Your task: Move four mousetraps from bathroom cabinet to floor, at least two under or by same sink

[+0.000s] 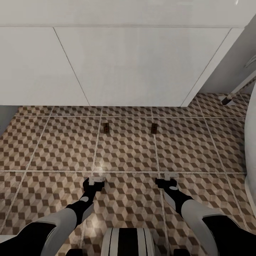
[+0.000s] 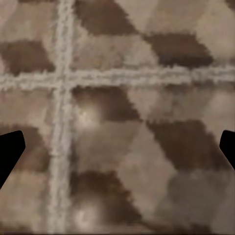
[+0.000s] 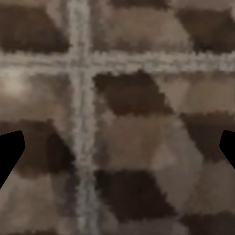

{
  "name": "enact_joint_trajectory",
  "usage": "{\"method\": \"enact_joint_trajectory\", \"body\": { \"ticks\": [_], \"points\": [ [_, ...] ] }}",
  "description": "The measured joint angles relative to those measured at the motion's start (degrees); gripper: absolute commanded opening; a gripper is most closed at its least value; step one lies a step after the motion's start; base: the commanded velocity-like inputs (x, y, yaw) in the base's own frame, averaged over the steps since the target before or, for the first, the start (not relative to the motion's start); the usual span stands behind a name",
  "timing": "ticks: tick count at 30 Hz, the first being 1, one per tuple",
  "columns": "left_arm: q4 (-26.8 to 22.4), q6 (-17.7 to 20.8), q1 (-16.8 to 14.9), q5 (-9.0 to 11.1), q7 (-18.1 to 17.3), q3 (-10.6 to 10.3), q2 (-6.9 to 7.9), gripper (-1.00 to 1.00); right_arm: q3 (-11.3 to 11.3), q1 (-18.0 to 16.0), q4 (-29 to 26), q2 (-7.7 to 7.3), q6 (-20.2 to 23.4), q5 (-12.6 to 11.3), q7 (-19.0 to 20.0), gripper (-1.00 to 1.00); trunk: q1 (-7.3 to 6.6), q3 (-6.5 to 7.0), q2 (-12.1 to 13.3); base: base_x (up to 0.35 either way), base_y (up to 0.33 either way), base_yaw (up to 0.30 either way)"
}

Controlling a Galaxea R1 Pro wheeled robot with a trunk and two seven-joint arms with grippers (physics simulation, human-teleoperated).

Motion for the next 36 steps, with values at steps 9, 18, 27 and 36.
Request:
{"method": "enact_joint_trajectory", "body": {
  "ticks": [9, 18, 27, 36],
  "points": [
    [0.36, -0.06, 0.0, -0.04, 0.01, 0.0, -0.11, 1.0, 0.0, 0.0, -0.01, 0.0, 0.0, 0.02, 0.01, 1.0, 0.0, 0.0, 0.0, 0.0, 0.0, 0.0],
    [0.45, 0.22, 0.0, -0.06, -0.02, -0.01, -0.14, 1.0, 0.01, 0.0, 0.0, 0.0, -0.07, -0.01, 0.02, 1.0, -0.18, 1.55, 0.09, 0.0, 0.0, 0.0],
    [0.43, 0.31, 0.0, -0.06, -0.03, -0.01, -0.09, 1.0, 0.01, 0.0, 0.0, 0.01, -0.09, 0.01, 0.02, 1.0, -0.42, 3.54, 0.21, 0.0, 0.0, 0.0],
    [0.4, 0.39, 0.0, -0.06, -0.03, -0.01, -0.07, 1.0, 0.01, 0.0, -0.01, 0.0, -0.09, 0.03, 0.02, 1.0, -0.65, 5.54, 0.33, 0.0, 0.0, 0.0]
  ]
}}
